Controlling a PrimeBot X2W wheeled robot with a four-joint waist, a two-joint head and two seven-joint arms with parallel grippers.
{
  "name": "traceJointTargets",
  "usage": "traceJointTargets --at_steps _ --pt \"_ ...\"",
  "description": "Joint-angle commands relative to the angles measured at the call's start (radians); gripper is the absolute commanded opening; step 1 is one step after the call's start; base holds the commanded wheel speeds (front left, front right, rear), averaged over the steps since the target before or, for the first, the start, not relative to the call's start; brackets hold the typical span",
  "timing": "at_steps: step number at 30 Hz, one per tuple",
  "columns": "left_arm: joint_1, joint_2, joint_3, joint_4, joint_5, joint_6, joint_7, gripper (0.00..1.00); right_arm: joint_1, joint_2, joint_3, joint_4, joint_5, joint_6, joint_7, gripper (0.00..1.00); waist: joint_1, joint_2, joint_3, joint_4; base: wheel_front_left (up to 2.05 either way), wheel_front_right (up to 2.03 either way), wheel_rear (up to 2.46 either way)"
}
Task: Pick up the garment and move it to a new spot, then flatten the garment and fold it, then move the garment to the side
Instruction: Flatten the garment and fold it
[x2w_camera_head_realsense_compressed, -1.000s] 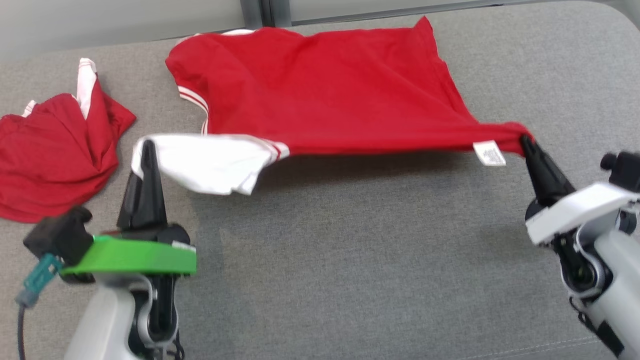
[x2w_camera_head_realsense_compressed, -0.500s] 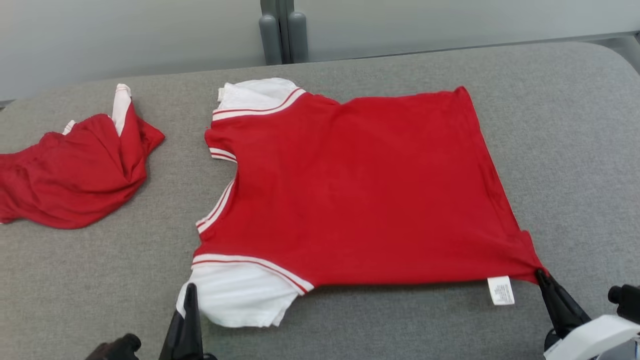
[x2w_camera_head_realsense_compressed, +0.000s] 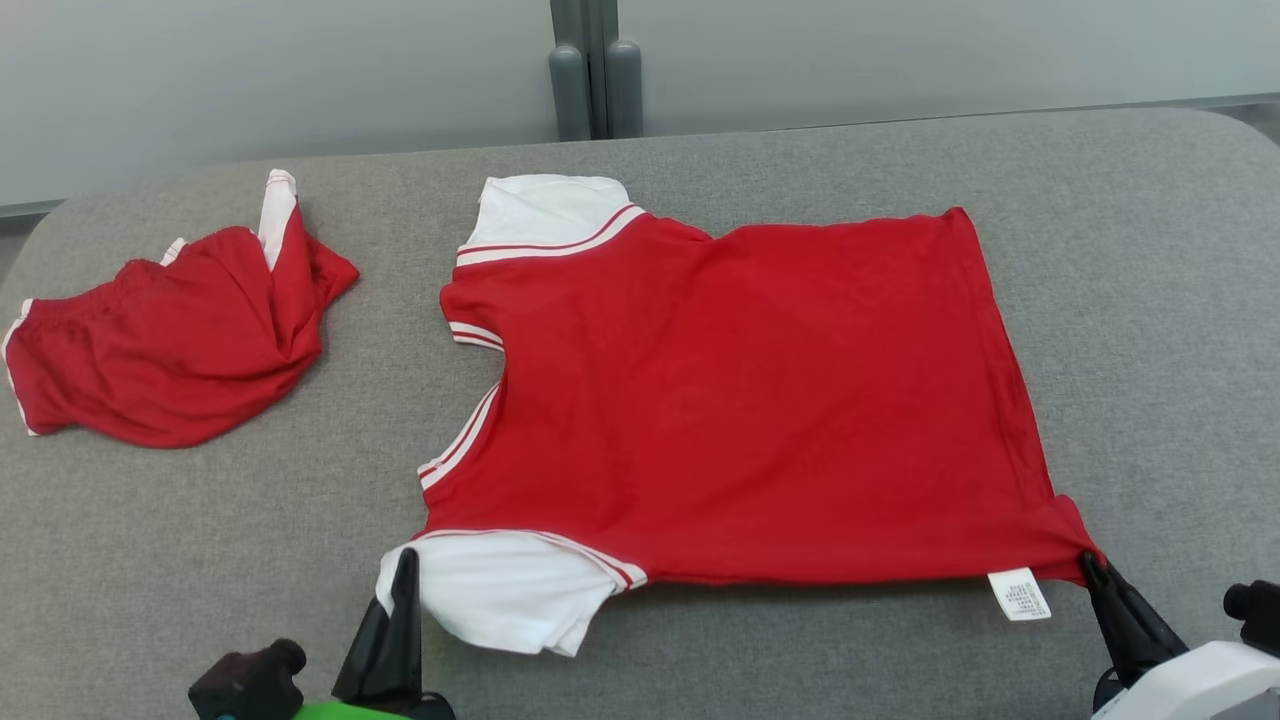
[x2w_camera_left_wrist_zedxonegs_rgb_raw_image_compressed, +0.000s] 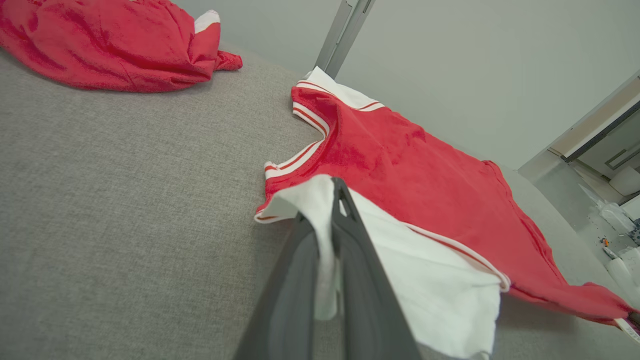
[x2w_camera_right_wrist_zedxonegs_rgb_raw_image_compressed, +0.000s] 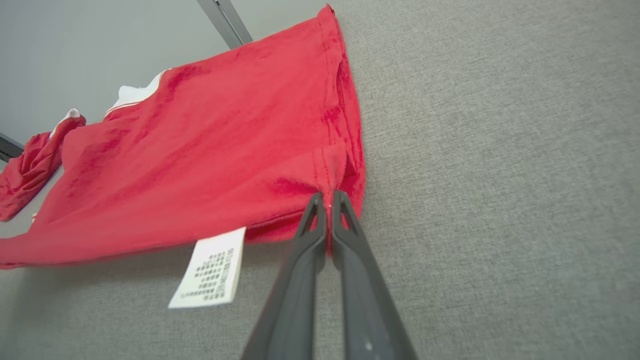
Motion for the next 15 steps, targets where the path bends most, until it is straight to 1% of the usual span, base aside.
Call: traceJointTargets --at_steps 1,8,11,15 --pt "-0.039 0.013 -0.004 0.012 0.008 -0.011 0.008 0.0 -0.022 0.003 -0.008 -0.011 -0.015 -0.002 0.012 0.0 0.0001 0.0 0.002 0.001 0.0 0.0 0.0" --pt "-0.194 0.041 -0.027 0.088 0.044 -0.048 0.056 0.0 -0.115 0.016 -0.019 -0.014 -0.046 -0.002 0.074 0.0 0.0001 0.0 0.031 -0.003 0.0 0.0 0.0" --pt "-0.28 0.044 -0.04 0.146 0.055 -0.068 0.078 0.0 -0.181 0.021 -0.007 0.017 -0.056 -0.002 0.096 0.0 0.0001 0.0 0.05 -0.007 0.0 0.0 0.0" --pt "-0.383 0.028 -0.056 0.253 0.055 -0.094 0.095 0.0 -0.276 0.03 0.017 0.089 -0.056 -0.002 0.11 0.0 0.0001 0.0 0.069 -0.011 0.0 0.0 0.0"
